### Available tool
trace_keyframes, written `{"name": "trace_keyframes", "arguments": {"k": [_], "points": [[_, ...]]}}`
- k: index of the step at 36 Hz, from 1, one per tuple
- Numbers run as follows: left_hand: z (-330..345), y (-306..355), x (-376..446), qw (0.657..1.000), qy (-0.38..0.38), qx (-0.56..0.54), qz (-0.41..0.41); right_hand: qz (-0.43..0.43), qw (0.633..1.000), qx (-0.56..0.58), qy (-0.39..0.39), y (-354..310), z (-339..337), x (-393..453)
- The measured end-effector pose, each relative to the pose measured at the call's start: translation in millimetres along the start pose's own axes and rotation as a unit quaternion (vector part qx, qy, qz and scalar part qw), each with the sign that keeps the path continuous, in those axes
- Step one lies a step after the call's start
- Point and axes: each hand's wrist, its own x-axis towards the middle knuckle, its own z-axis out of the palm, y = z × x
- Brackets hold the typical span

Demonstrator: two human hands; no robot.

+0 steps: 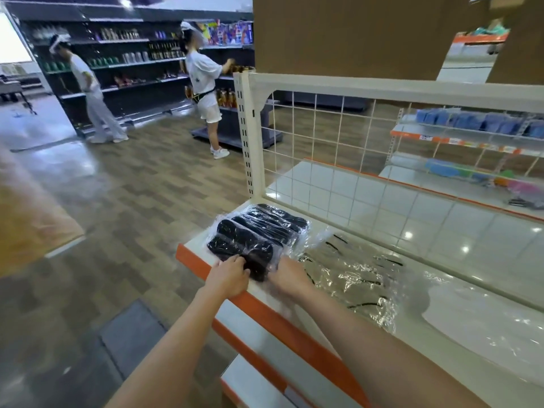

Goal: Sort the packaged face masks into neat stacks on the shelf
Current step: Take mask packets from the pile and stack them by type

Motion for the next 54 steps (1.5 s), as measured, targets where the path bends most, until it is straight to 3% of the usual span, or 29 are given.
{"name": "trace_keyframes", "arguments": {"k": [4,8,12,19,27,31,36,42,49,54], "points": [[-5.0,12.6,-1.7,0.996,0.069,0.047,-0.02,-0.058,0.997,-0.026,0.042,18.1,-32.7,-27.9],[-11.2,44.0,-10.3,0.992,0.112,0.051,0.025,-0.057,0.995,-0.079,0.032,43.9,-62.5,-49.4],[-14.9,90.4,-21.0,0.988,0.107,0.051,0.102,-0.027,0.99,-0.13,0.04,75.1,-86.1,-73.3],[-7.6,187.0,-55.3,0.951,0.105,0.174,0.231,0.035,0.972,-0.228,0.05,137.2,-124.5,-132.0],[30.2,331.3,-100.5,0.923,0.05,0.208,0.319,0.104,0.943,-0.297,0.106,250.0,-164.2,-231.6],[50.8,405.1,-132.5,0.905,0.044,0.19,0.379,0.158,0.936,-0.287,0.131,311.5,-185.0,-289.7],[82.7,485.1,-177.5,0.879,0.037,0.165,0.446,0.239,0.936,-0.178,0.19,390.0,-208.7,-368.6],[127.1,560.2,-225.3,0.871,-0.014,0.071,0.486,0.319,0.903,-0.169,0.234,476.0,-217.2,-459.0],[171.6,598.5,-262.9,0.866,-0.036,-0.022,0.499,0.338,0.896,-0.132,0.254,516.5,-222.2,-492.4],[185.5,609.6,-269.1,0.811,-0.026,-0.007,0.584,0.348,0.889,-0.091,0.284,520.6,-221.3,-487.5]]}}
